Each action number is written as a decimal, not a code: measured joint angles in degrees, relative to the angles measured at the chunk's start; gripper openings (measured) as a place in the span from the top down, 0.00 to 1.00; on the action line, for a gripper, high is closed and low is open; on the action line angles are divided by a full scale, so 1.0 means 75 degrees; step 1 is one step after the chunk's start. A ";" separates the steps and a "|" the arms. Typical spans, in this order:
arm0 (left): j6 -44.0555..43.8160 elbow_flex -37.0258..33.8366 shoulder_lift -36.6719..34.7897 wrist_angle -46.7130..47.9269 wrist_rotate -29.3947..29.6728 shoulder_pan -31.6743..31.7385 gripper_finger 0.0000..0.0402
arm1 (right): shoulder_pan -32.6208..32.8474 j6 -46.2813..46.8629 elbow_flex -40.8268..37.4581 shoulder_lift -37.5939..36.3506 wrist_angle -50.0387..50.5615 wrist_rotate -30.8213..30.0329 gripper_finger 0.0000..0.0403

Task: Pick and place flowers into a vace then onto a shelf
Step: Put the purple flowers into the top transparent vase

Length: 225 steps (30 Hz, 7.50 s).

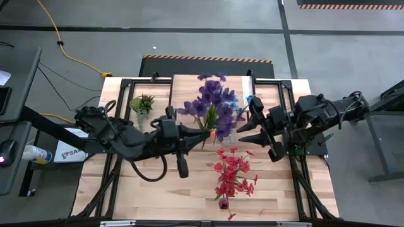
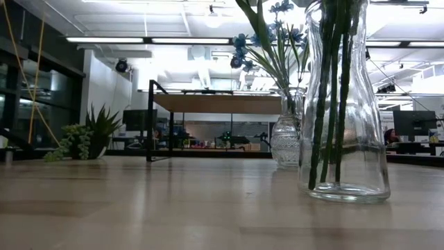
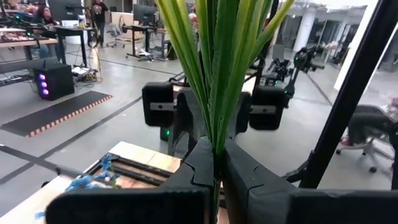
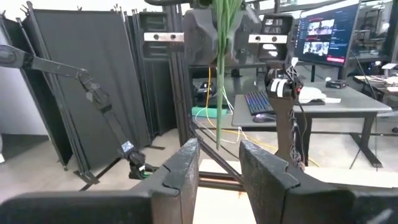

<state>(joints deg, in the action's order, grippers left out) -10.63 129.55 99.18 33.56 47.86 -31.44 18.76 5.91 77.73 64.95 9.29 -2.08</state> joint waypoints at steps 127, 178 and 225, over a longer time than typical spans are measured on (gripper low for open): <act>-0.0222 0.0040 0.0830 -0.0363 -0.2768 0.1720 0.60 | -0.0618 0.0239 -0.0006 0.0133 0.0679 -0.0239 0.98; -0.1877 0.0036 0.0244 0.3415 -0.2906 0.1737 0.44 | -0.0597 0.0688 -0.0116 -0.1201 0.3523 -0.1156 0.98; -0.9593 -0.5710 -0.1627 0.7288 -0.1680 0.0755 0.46 | -0.1161 0.0208 -0.3676 -0.2518 0.0574 -0.3109 0.98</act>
<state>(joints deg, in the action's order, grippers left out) -82.57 86.73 86.98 88.22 35.26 -25.78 10.05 7.47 50.17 46.06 13.60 -25.40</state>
